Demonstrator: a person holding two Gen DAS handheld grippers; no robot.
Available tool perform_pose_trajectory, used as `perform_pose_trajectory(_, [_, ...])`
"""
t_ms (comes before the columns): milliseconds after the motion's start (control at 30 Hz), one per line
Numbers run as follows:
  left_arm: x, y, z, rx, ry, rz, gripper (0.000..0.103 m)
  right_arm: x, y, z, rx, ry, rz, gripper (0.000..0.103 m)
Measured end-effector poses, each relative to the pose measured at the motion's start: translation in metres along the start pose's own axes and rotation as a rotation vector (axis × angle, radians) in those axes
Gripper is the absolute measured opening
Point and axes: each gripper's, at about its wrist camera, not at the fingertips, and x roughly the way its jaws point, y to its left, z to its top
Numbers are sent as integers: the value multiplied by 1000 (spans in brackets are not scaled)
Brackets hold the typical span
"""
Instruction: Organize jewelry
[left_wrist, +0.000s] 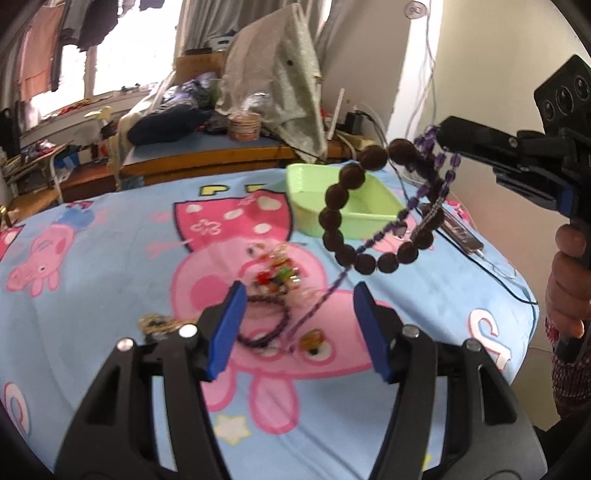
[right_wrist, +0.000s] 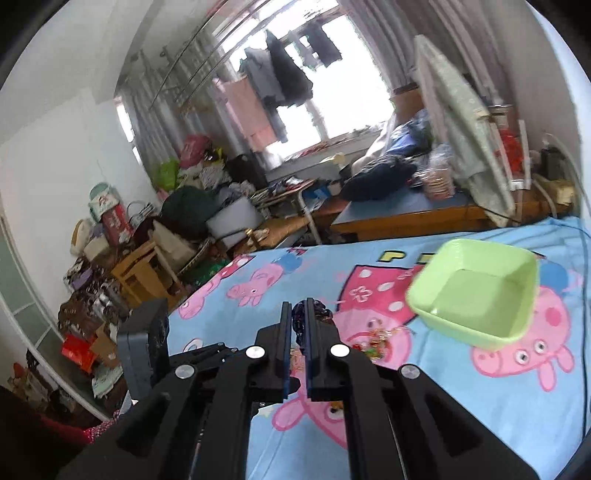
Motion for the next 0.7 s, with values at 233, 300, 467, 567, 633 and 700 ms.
perform_pose_trajectory(233, [25,-27,3,53,56,-44,58,-22,-58,-37,129,74,-178,0])
perform_pose_trajectory(300, [32,-32,3,61,74,-52,58,-22,-78,-47,120,91,-395,0])
perform_pose_trajectory(467, [42,-45,-1,91,105,-59,58,-43,-123,-74,244,79,-440,0])
perform_pose_trajectory(567, [52,-53,-4,114,131,-64,58,-45,-126,-85,237,103,-393,0])
perform_pose_trajectory(633, [62,-60,-7,134,158,-69,68,-39,-119,-90,203,141,-356,0])
perform_pose_trajectory(700, [72,-67,-13,173,167,-54,74,-30,-106,-92,160,185,-340,0])
